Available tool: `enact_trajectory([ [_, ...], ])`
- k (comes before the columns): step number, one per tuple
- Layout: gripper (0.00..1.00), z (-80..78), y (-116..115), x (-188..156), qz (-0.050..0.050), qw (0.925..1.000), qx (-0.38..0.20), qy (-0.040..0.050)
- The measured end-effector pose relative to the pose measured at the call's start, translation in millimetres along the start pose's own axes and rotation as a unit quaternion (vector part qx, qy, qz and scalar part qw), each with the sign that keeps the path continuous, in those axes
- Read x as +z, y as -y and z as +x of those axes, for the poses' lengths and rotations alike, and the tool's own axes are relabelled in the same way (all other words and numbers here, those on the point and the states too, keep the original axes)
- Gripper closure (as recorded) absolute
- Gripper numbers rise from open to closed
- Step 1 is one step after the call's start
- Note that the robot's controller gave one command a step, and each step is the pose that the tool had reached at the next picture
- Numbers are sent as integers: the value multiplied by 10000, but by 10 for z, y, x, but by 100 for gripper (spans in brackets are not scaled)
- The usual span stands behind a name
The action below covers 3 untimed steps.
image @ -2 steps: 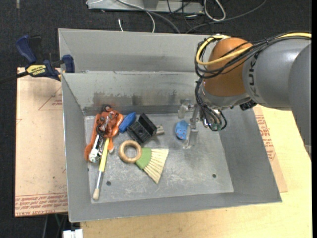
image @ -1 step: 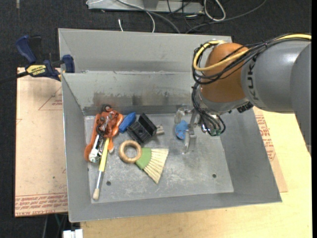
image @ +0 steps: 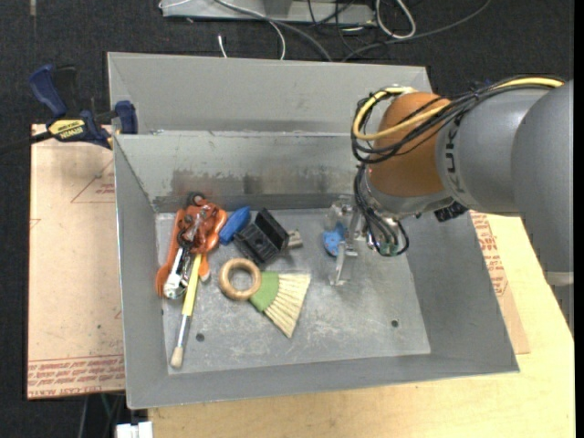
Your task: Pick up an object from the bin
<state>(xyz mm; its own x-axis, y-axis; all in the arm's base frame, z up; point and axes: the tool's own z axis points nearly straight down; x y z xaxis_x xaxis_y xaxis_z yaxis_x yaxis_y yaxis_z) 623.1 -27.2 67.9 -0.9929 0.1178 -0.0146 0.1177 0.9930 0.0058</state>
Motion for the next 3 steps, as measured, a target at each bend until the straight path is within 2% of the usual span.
enact_trajectory([
  [1, 100, -45, -60, -25, -8, 9939, -1100, -6],
  [3, 100, -49, -63, -112, -11, 9940, -1097, 6],
])
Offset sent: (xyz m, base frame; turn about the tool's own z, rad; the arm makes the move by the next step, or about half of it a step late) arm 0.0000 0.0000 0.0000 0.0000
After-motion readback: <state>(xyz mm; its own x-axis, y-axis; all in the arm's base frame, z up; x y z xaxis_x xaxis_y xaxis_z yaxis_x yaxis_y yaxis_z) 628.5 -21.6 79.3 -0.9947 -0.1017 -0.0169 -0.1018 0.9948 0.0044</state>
